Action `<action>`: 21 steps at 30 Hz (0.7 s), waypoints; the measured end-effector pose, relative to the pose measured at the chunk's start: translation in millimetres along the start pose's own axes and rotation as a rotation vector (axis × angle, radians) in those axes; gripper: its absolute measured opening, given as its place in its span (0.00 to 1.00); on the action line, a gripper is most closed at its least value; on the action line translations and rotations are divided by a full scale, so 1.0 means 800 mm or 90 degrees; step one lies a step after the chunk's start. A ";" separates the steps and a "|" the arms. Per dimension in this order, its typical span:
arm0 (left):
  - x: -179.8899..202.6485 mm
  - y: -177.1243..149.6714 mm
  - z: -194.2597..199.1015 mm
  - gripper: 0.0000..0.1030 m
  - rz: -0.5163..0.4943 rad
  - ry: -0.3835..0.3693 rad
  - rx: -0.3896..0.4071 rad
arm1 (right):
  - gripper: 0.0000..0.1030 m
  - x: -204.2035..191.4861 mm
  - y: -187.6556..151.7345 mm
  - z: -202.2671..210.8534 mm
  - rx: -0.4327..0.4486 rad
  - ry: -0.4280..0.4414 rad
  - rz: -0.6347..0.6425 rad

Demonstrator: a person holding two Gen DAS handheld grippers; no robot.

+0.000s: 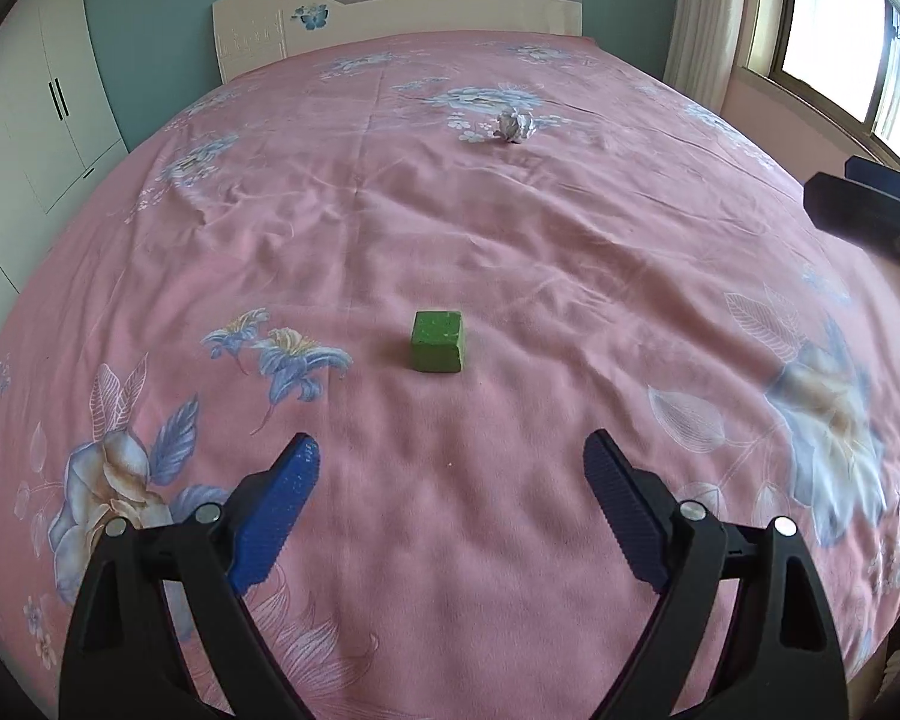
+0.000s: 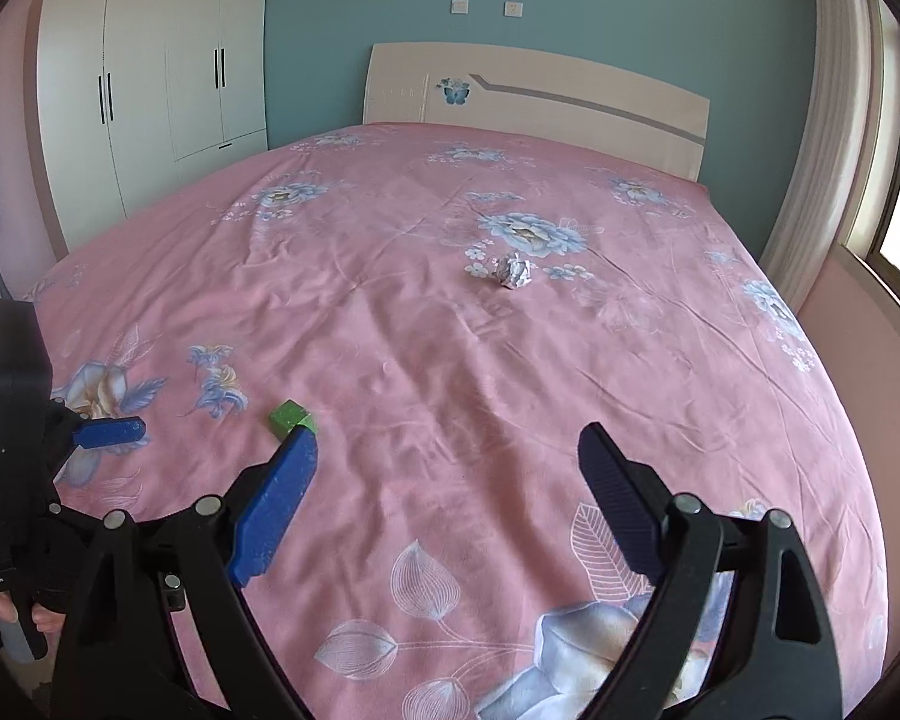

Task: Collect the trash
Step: 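Move both open tools back toward the green cube and crumpled paper ball, then grasp the green cube with the left tool while the right tool grasps the crumpled paper ball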

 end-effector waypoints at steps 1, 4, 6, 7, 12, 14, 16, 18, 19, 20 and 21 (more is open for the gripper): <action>-0.002 0.006 -0.013 0.89 0.008 -0.010 -0.014 | 0.85 0.006 0.008 -0.016 -0.007 0.000 -0.002; -0.007 0.021 -0.046 0.89 0.017 -0.020 -0.050 | 0.85 0.026 0.037 -0.060 -0.034 0.010 -0.012; -0.011 0.031 -0.064 0.89 0.022 -0.016 -0.066 | 0.85 0.038 0.056 -0.084 -0.049 0.008 -0.012; -0.012 0.035 -0.073 0.89 0.025 -0.010 -0.072 | 0.85 0.044 0.066 -0.095 -0.055 0.009 -0.010; -0.019 0.045 -0.113 0.83 0.049 -0.028 -0.120 | 0.85 0.065 0.114 -0.167 -0.094 0.022 -0.010; -0.022 0.047 -0.125 0.78 0.059 -0.032 -0.130 | 0.85 0.076 0.130 -0.203 -0.108 0.017 -0.018; -0.026 0.050 -0.137 0.76 0.068 -0.036 -0.141 | 0.85 0.086 0.144 -0.243 -0.123 0.015 -0.024; -0.029 0.051 -0.146 0.74 0.075 -0.038 -0.143 | 0.85 0.096 0.156 -0.288 -0.138 0.021 -0.041; -0.030 0.052 -0.150 0.72 0.073 -0.033 -0.142 | 0.85 0.100 0.163 -0.311 -0.144 0.025 -0.051; -0.031 0.053 -0.155 0.69 0.067 -0.026 -0.141 | 0.85 0.103 0.168 -0.334 -0.147 0.029 -0.060; -0.031 0.054 -0.160 0.68 0.061 -0.021 -0.140 | 0.85 0.104 0.174 -0.356 -0.151 0.032 -0.061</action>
Point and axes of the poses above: each gripper's, at about its wrist camera, not at the fingertips, and z roughly against the way its jaws point, x to its right, y to its top, the point moved 1 cm from there along -z, roughly the way its jaws point, and after that the axes turned 2 degrees about x, right-handed, at the moved point
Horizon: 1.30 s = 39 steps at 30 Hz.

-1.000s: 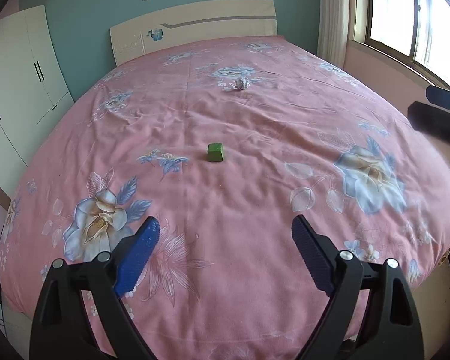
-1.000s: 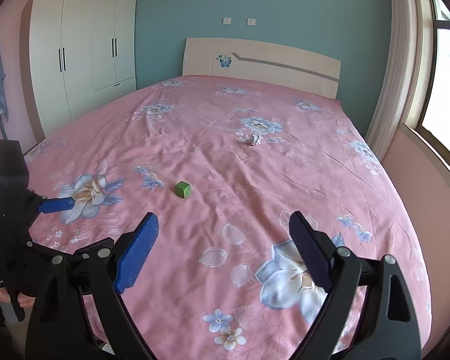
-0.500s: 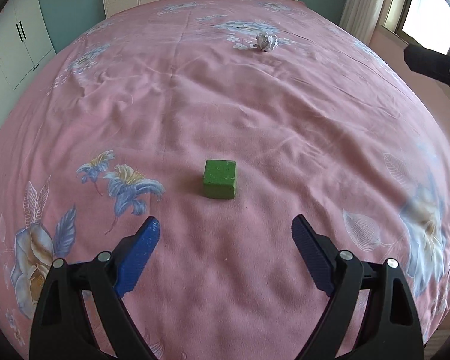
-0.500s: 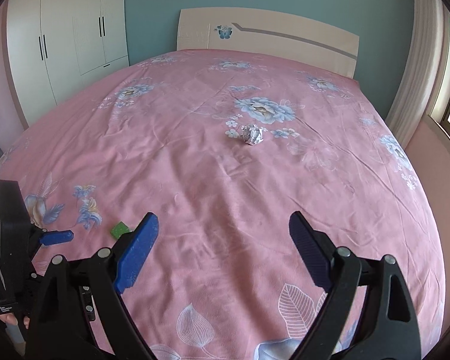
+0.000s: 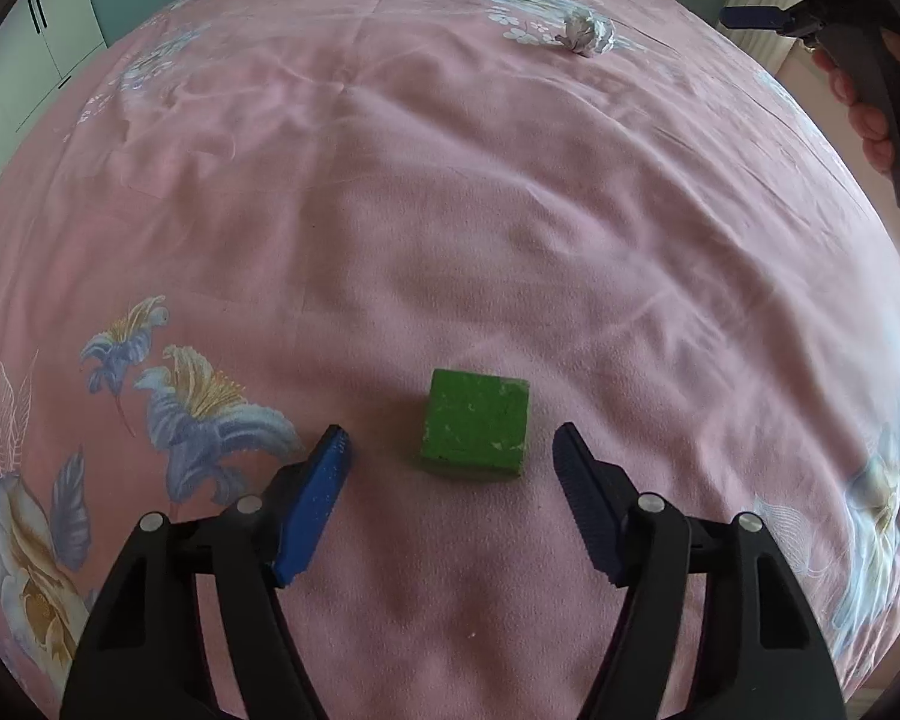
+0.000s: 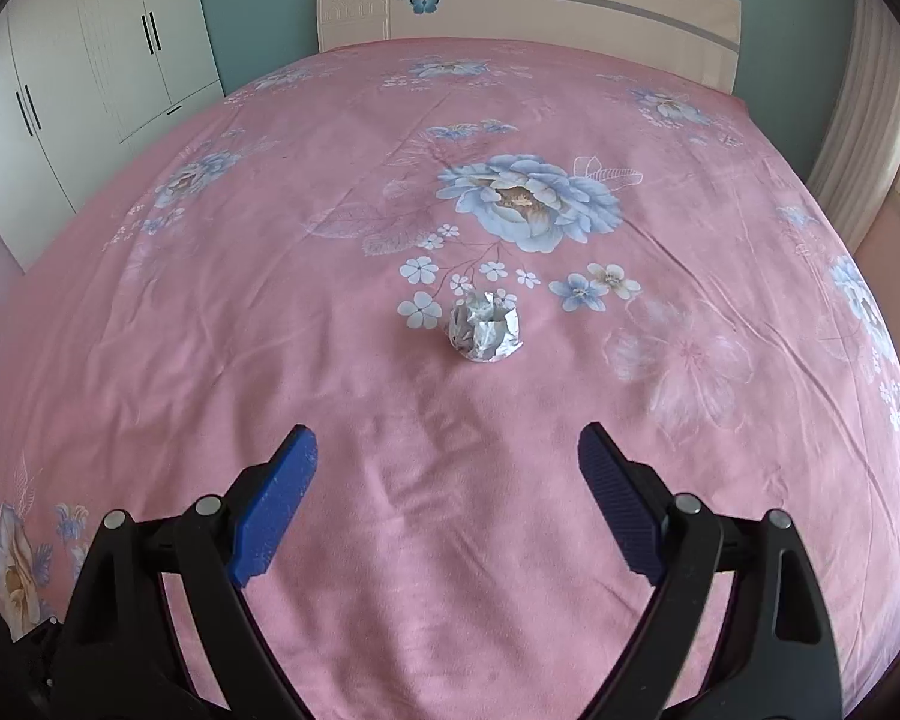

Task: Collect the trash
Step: 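Grasp the green cube with the left tool while the right tool grasps the crumpled paper ball, then carry the green cube and crumpled paper ball in both tools over the bin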

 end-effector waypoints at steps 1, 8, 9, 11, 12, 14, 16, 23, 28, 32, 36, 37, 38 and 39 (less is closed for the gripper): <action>0.000 0.002 -0.004 0.64 -0.005 0.001 0.001 | 0.85 0.000 0.011 -0.022 -0.004 -0.004 0.004; -0.014 0.013 -0.016 0.40 0.005 -0.013 0.022 | 0.85 0.012 0.062 -0.151 -0.062 -0.048 -0.036; -0.015 0.015 -0.016 0.35 0.006 -0.020 0.024 | 0.78 0.016 0.064 -0.162 -0.067 -0.046 -0.049; -0.016 0.016 -0.017 0.32 0.008 -0.029 0.023 | 0.48 0.020 0.064 -0.182 -0.097 -0.028 -0.067; -0.016 0.016 -0.017 0.32 0.008 -0.030 0.025 | 0.41 0.022 0.061 -0.192 -0.119 -0.026 -0.074; -0.015 0.015 -0.017 0.32 0.002 -0.028 0.030 | 0.41 0.021 0.056 -0.196 -0.125 -0.026 -0.075; -0.015 0.014 -0.016 0.32 -0.003 -0.031 0.032 | 0.39 0.020 0.053 -0.190 -0.114 -0.028 -0.069; -0.023 0.018 0.010 0.32 -0.006 -0.044 0.039 | 0.39 0.024 0.036 -0.118 -0.061 -0.004 -0.091; -0.018 0.019 0.049 0.32 -0.051 -0.020 0.075 | 0.39 0.016 0.014 -0.039 -0.021 0.011 -0.064; -0.018 0.022 0.079 0.32 -0.069 -0.011 0.097 | 0.39 -0.003 -0.005 0.026 0.018 0.019 -0.032; -0.012 0.028 0.117 0.32 -0.085 0.019 0.139 | 0.39 -0.027 -0.029 0.082 0.043 0.016 -0.002; -0.012 0.030 0.127 0.32 -0.085 0.021 0.145 | 0.39 -0.033 -0.035 0.097 0.050 0.016 0.006; -0.013 0.032 0.136 0.32 -0.085 0.025 0.150 | 0.39 -0.038 -0.041 0.112 0.055 0.016 0.012; -0.014 0.034 0.147 0.32 -0.087 0.030 0.156 | 0.39 -0.043 -0.048 0.127 0.061 0.016 0.019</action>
Point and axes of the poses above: each gripper's, at about its wrist camera, not at the fingertips, and z roughly against the way its jaws point, x to its right, y to its top, the point moved 1 cm from there along -z, roughly the way its jaws point, and after that the axes turned 2 degrees about x, right-handed, at the moved point
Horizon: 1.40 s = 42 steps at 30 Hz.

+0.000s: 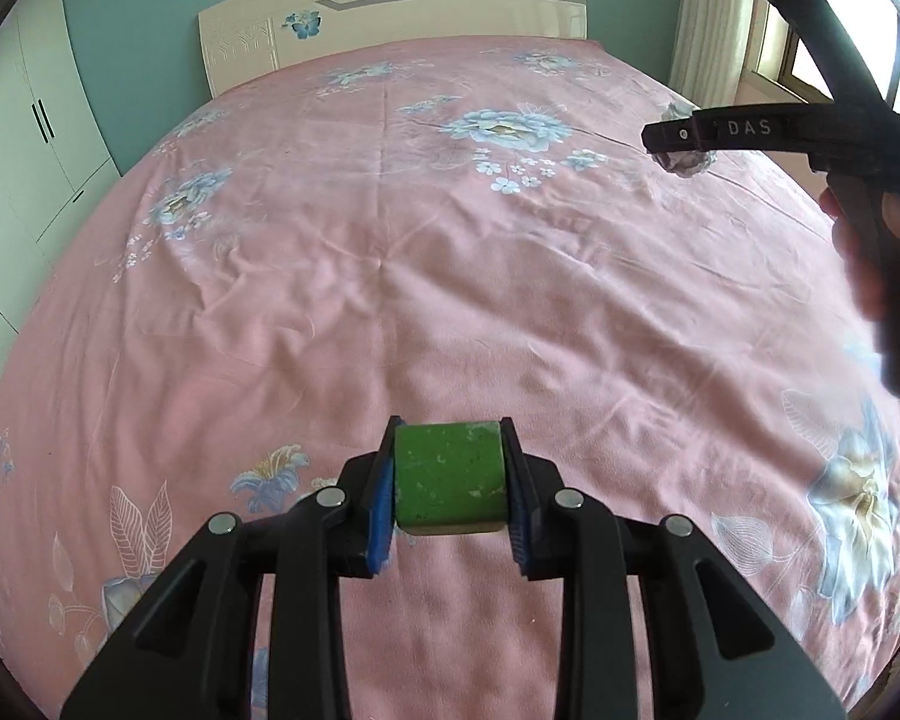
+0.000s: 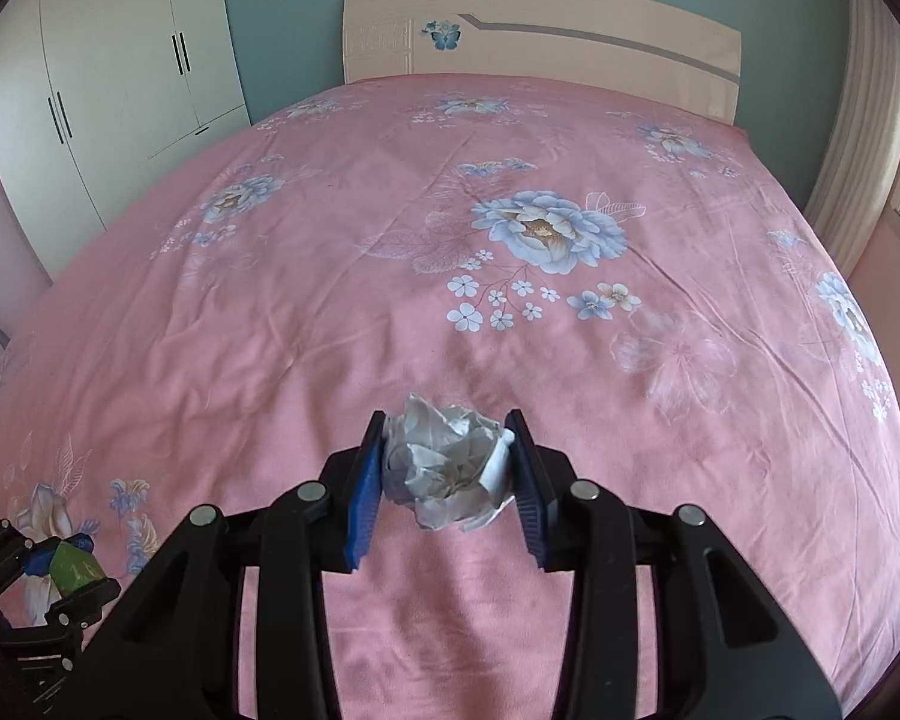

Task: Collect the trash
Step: 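Carry the green cube and crumpled paper ball in both tools over the bin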

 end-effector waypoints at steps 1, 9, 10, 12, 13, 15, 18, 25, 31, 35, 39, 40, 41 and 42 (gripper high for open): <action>-0.003 0.004 0.010 0.32 -0.006 0.011 0.009 | 0.39 -0.006 -0.006 0.017 0.009 -0.006 0.011; -0.024 0.010 0.127 0.32 0.010 0.068 0.090 | 0.39 -0.051 -0.051 0.159 0.064 -0.036 0.058; -0.023 0.006 0.146 0.32 0.008 0.075 0.100 | 0.39 -0.056 -0.057 0.179 0.069 -0.038 0.057; -0.020 -0.003 0.182 0.32 0.006 0.082 0.109 | 0.39 -0.068 -0.074 0.221 0.074 -0.044 0.052; -0.017 -0.010 0.201 0.32 0.005 0.086 0.113 | 0.39 -0.074 -0.083 0.242 0.076 -0.042 0.047; -0.011 -0.025 0.236 0.32 0.005 0.079 0.111 | 0.39 -0.089 -0.102 0.287 0.079 -0.029 0.033; -0.001 -0.046 0.292 0.32 0.002 0.070 0.110 | 0.39 -0.116 -0.133 0.352 0.075 -0.031 0.036; 0.027 -0.085 0.428 0.32 -0.003 0.072 0.161 | 0.39 -0.173 -0.180 0.501 0.102 -0.038 0.043; 0.048 -0.122 0.512 0.32 -0.022 0.075 0.197 | 0.39 -0.212 -0.216 0.603 0.136 -0.047 0.066; 0.058 -0.146 0.548 0.32 -0.032 0.071 0.212 | 0.39 -0.223 -0.243 0.648 0.147 -0.042 0.070; 0.068 -0.173 0.571 0.32 -0.049 0.067 0.217 | 0.39 -0.230 -0.269 0.675 0.150 -0.035 0.074; 0.071 -0.180 0.573 0.32 -0.054 0.065 0.217 | 0.39 -0.230 -0.275 0.679 0.149 -0.031 0.073; 0.074 -0.187 0.576 0.32 -0.059 0.062 0.215 | 0.39 -0.231 -0.283 0.683 0.148 -0.028 0.072; 0.076 -0.195 0.577 0.32 -0.062 0.056 0.213 | 0.39 -0.231 -0.290 0.685 0.145 -0.025 0.072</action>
Point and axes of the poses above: each gripper's, at about its wrist camera, not at the fingertips, and z roughly against the way its jaws point, x to its right, y to its top, the point moved 1 cm from there along -z, roughly the way its jaws point, and after that the axes turned 2 degrees about x, right-handed, at the moved point
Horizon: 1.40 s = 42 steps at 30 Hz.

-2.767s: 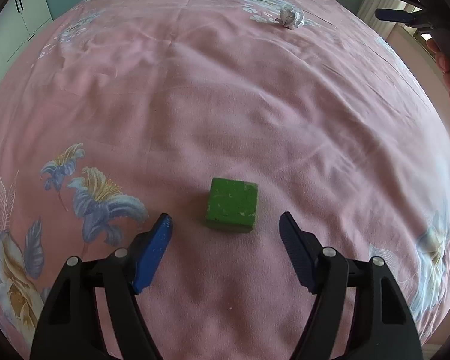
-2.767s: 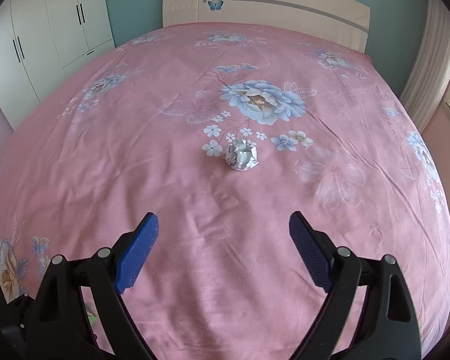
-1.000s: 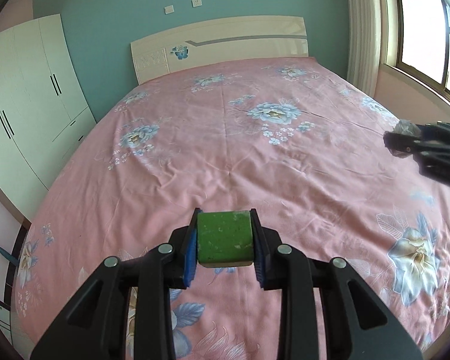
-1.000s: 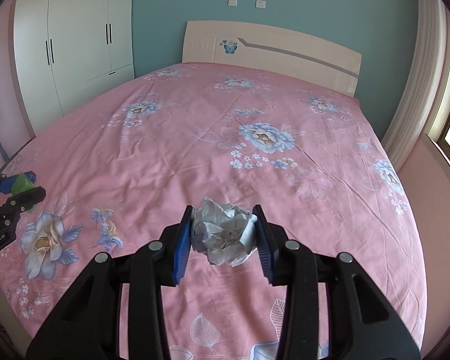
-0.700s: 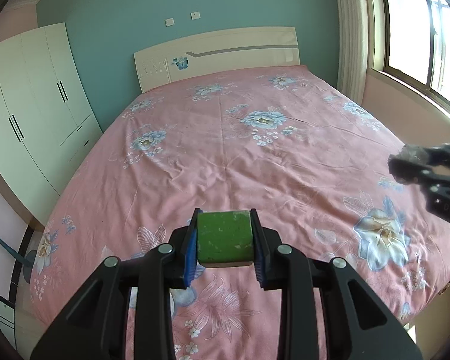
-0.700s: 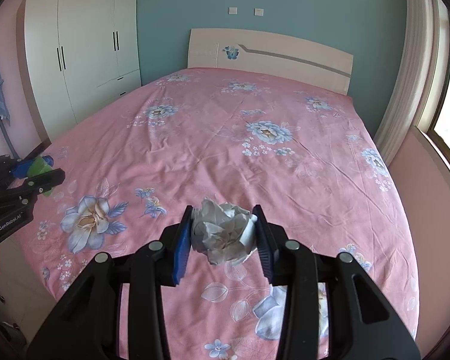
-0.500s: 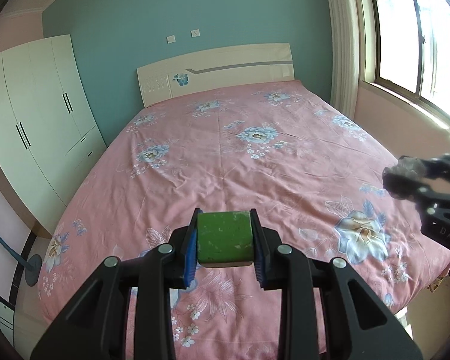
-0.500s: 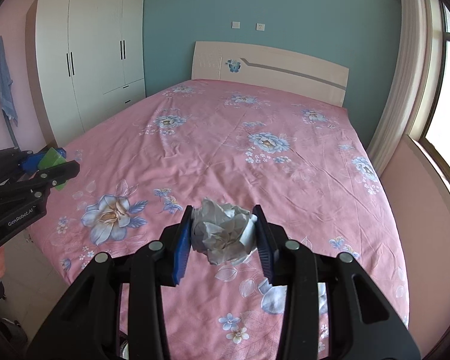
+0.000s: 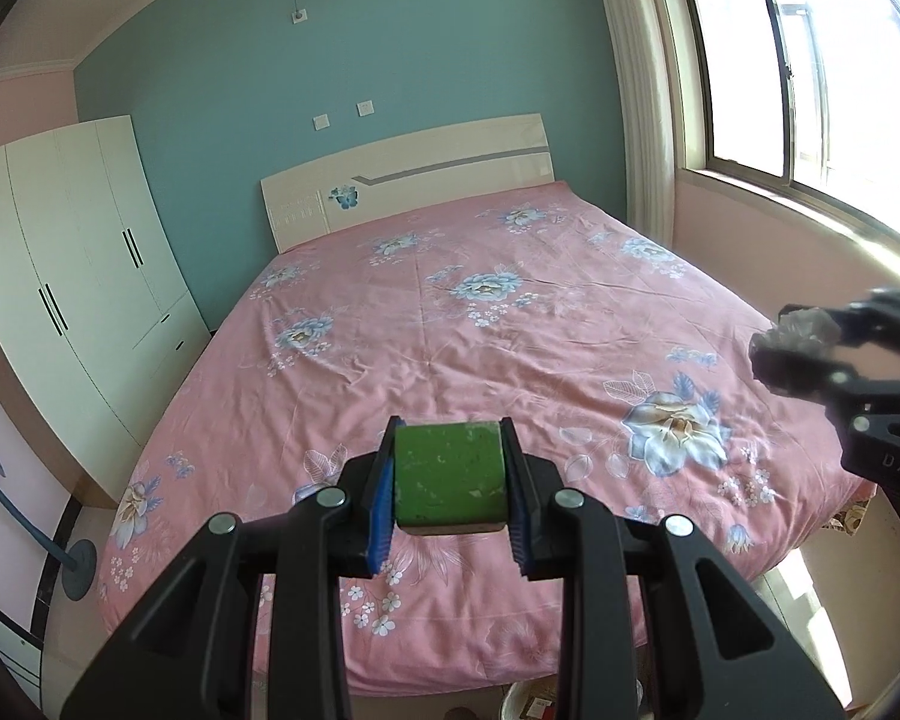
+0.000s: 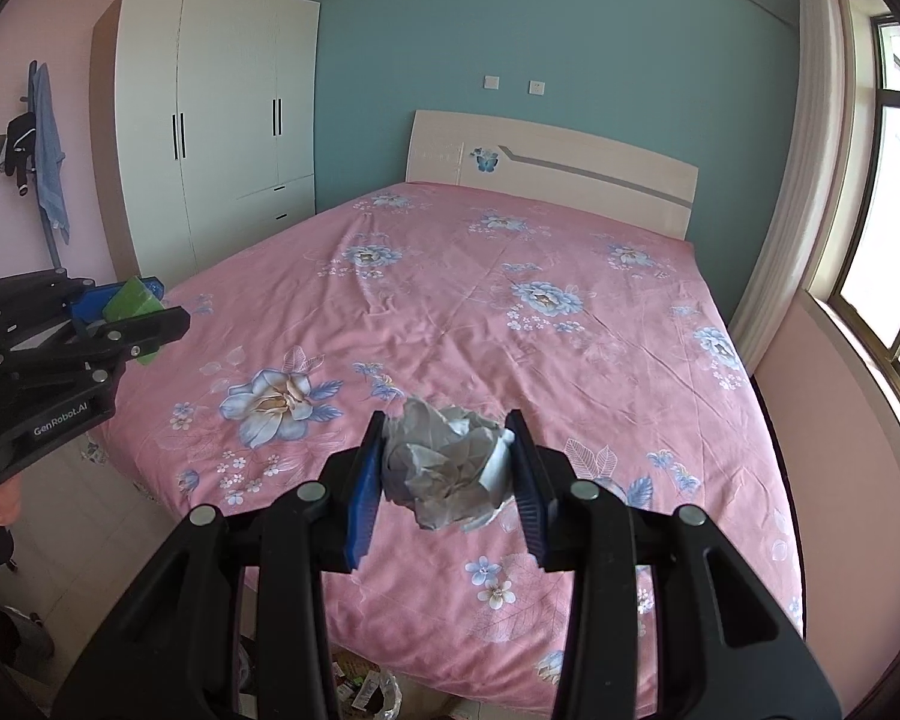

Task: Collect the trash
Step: 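Carry the green cube and crumpled paper ball in both tools over the bin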

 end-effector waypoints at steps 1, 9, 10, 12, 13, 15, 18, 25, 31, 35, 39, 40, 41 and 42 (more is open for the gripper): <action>0.002 -0.007 0.003 0.32 0.000 -0.007 -0.002 | 0.39 -0.002 -0.007 0.003 -0.004 0.002 0.000; 0.024 -0.070 0.001 0.32 -0.023 -0.040 -0.040 | 0.39 -0.026 -0.064 0.000 -0.042 0.031 0.013; 0.026 -0.079 -0.001 0.32 -0.026 -0.044 -0.046 | 0.39 -0.029 -0.073 -0.002 -0.048 0.033 0.014; 0.028 -0.096 -0.005 0.32 -0.030 -0.049 -0.055 | 0.39 -0.035 -0.090 -0.006 -0.062 0.039 0.015; 0.029 -0.103 -0.008 0.32 -0.030 -0.053 -0.060 | 0.39 -0.037 -0.098 -0.009 -0.068 0.039 0.014; 0.029 -0.120 -0.017 0.32 -0.028 -0.059 -0.074 | 0.39 -0.042 -0.114 -0.017 -0.080 0.045 0.008; 0.034 -0.145 -0.033 0.32 -0.034 -0.064 -0.100 | 0.39 -0.052 -0.138 -0.031 -0.101 0.054 0.011; 0.046 -0.208 -0.070 0.32 -0.039 -0.089 -0.164 | 0.39 -0.069 -0.197 -0.068 -0.159 0.078 0.008; 0.053 -0.260 -0.108 0.32 -0.043 -0.104 -0.229 | 0.39 -0.076 -0.248 -0.100 -0.207 0.098 -0.008; 0.061 -0.295 -0.131 0.32 -0.050 -0.108 -0.266 | 0.39 -0.082 -0.282 -0.117 -0.234 0.113 -0.015; 0.075 -0.334 -0.151 0.32 -0.064 -0.120 -0.310 | 0.39 -0.092 -0.320 -0.138 -0.271 0.135 -0.027; 0.079 -0.344 -0.156 0.32 -0.067 -0.123 -0.320 | 0.39 -0.095 -0.330 -0.144 -0.280 0.137 -0.029; 0.082 -0.354 -0.160 0.32 -0.069 -0.126 -0.330 | 0.39 -0.099 -0.341 -0.150 -0.290 0.140 -0.028; 0.085 -0.365 -0.164 0.32 -0.071 -0.130 -0.341 | 0.39 -0.102 -0.351 -0.156 -0.299 0.141 -0.026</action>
Point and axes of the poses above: each gripper's, at about its wrist camera, not at the fingertips, and z roughly against the way its jaws point, x to its right, y to its top, the point moved 1 cm from there along -z, roughly the way its jaws point, and after that the axes turned 2 degrees about x, right-handed, at the moved point
